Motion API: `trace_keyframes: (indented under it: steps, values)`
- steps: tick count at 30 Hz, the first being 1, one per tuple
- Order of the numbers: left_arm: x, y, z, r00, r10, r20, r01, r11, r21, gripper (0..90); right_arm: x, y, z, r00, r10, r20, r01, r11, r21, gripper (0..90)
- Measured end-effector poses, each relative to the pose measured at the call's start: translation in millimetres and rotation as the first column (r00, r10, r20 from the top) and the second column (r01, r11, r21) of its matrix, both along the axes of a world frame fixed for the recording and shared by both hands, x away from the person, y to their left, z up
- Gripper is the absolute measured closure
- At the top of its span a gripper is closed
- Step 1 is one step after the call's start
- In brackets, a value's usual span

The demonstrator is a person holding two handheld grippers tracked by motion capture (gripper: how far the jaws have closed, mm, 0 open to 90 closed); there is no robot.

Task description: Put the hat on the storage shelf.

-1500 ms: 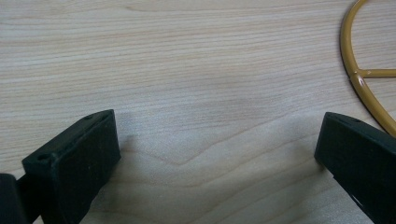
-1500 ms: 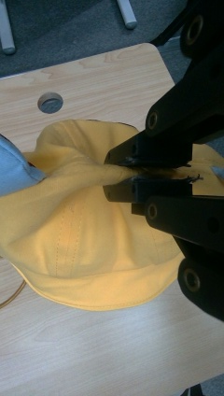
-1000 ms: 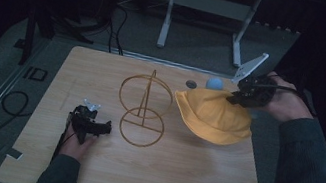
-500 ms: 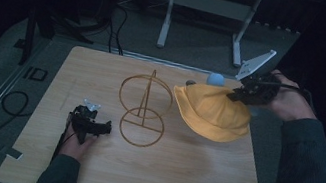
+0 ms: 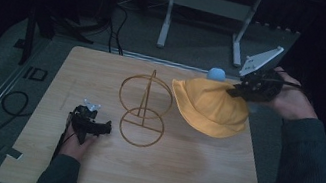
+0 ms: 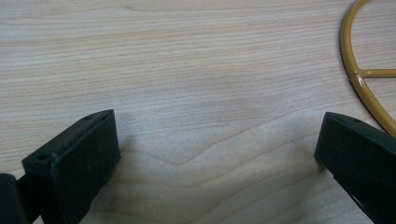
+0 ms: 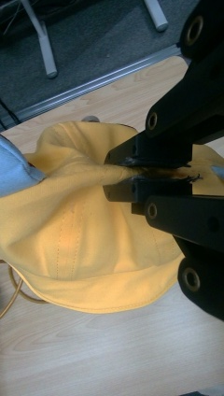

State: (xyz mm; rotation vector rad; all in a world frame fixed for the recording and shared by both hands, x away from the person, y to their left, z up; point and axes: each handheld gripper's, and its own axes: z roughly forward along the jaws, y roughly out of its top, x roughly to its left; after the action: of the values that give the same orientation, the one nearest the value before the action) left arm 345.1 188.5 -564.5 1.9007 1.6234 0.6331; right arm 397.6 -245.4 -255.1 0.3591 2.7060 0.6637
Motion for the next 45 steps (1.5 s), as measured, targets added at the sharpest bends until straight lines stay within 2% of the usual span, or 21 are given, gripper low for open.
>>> trace_keyframes:
  steps: [5,23,45]
  values:
    - [0.0,0.1,0.0,1.0,-0.001,0.0,0.001,1.0,0.001,0.0,-0.2,2.4,4.0,0.9997,0.002,0.025,-0.002,1.0,0.013,84.3]
    - [0.0,0.1,0.0,1.0,-0.001,0.0,0.001,1.0,0.0,0.0,0.2,22.3,20.1,0.9977,0.028,0.061,-0.03,0.999,0.026,84.3]
    - [0.0,0.1,0.0,1.0,-0.001,0.0,0.001,1.0,0.0,0.0,-0.8,42.3,27.5,0.9955,0.062,0.072,-0.065,0.997,0.05,84.3]
